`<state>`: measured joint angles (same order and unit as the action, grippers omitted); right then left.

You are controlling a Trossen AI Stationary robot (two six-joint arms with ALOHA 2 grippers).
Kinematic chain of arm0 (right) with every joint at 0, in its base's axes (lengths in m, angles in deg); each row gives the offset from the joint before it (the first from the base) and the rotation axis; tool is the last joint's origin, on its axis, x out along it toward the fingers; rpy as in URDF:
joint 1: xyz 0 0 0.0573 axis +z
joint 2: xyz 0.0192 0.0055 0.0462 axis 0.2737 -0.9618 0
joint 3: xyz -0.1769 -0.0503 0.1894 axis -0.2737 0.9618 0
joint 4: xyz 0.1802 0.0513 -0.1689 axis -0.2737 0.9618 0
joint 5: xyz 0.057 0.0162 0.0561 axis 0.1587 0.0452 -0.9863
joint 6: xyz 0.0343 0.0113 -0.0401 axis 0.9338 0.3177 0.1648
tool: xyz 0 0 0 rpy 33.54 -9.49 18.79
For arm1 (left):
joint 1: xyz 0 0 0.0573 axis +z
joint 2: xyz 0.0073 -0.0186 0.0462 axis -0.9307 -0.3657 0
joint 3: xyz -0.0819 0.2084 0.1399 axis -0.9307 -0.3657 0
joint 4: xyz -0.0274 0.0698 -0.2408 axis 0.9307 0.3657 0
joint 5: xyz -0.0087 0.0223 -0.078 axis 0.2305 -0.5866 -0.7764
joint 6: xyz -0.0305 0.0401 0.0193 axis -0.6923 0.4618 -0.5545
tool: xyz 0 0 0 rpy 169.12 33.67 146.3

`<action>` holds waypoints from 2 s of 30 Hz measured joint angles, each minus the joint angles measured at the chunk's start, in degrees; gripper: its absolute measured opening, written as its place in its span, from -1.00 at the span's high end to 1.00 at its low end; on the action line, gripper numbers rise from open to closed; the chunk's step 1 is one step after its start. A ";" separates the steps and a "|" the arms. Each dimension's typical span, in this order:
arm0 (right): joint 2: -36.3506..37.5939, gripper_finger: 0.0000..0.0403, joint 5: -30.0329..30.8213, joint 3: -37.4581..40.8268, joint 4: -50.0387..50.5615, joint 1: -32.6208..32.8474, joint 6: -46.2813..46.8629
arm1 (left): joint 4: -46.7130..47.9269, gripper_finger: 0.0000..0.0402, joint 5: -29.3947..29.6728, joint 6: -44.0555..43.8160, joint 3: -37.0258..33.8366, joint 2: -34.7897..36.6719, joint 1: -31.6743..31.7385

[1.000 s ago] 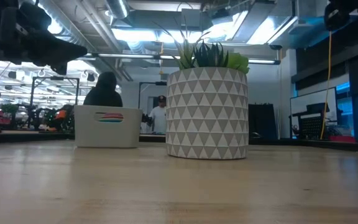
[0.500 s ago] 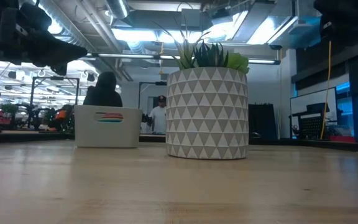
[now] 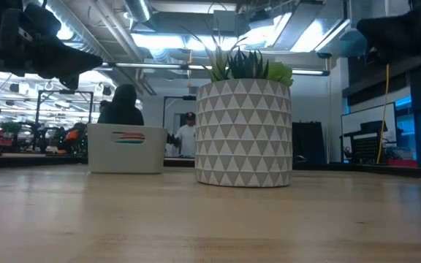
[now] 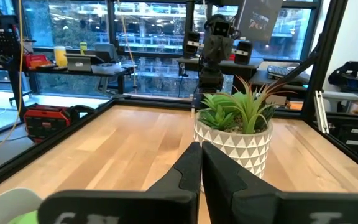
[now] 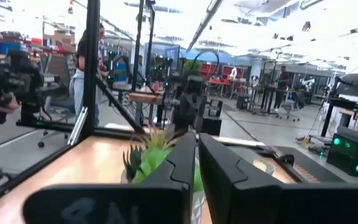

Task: Nest measuring cups in basket
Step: Return to Home Position

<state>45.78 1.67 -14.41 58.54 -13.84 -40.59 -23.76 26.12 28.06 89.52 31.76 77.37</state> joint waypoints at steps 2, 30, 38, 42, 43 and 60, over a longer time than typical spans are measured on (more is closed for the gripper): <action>0.00 0.86 0.02 0.87 0.08 0.00 -0.07 | 0.00 0.98 -0.01 0.00 0.00 0.00 0.00; -1.03 0.86 12.11 4.05 3.49 -0.04 0.28 | 2.32 0.93 -0.21 -0.44 -0.02 -0.02 0.00; -1.03 0.86 12.11 4.05 3.49 -0.04 0.29 | 2.36 0.99 -0.18 -0.44 -0.02 -0.02 0.00; -1.03 0.86 12.11 4.03 3.49 -0.04 0.27 | 2.37 0.97 -0.18 -0.44 -0.02 -0.02 0.00; -1.03 0.86 12.11 4.03 3.49 -0.04 0.27 | 2.38 0.96 -0.18 -0.44 -0.02 -0.02 -0.02; -1.05 0.86 12.11 4.01 3.49 -0.02 0.27 | 2.42 0.90 -0.16 -0.42 -0.02 -0.02 -0.01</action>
<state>44.73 13.78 -10.40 62.04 -13.86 -40.33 -21.35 25.95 27.65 89.50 31.74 77.36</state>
